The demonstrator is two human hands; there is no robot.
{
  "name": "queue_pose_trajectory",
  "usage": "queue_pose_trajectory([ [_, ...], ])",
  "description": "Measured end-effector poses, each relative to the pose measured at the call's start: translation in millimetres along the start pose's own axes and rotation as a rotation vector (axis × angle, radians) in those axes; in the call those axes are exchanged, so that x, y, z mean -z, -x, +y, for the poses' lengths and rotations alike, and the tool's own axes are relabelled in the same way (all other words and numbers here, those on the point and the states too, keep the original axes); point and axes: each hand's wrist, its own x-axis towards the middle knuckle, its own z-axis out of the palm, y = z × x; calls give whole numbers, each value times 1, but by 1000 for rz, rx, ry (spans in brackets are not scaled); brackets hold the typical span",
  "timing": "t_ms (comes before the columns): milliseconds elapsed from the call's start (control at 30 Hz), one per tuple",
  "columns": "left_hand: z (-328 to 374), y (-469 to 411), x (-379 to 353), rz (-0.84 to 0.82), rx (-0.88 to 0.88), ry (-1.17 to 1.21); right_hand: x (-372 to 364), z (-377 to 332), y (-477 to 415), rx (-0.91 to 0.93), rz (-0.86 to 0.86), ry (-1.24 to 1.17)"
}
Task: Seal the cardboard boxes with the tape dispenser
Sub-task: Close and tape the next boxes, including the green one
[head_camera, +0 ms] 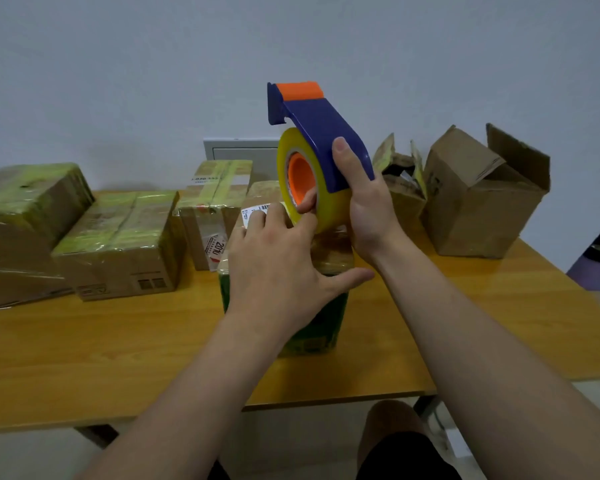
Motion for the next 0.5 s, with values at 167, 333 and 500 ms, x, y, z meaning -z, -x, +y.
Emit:
queue_pose_trajectory([
  [167, 10, 3, -20, 166, 104, 63, 1, -1, 0, -25, 14, -1],
  [333, 6, 6, -19, 204, 38, 120, -4, 4, 5, 48, 99, -39],
  [500, -32, 11, -7, 166, -142, 369, -7, 4, 9, 100, 105, -12],
])
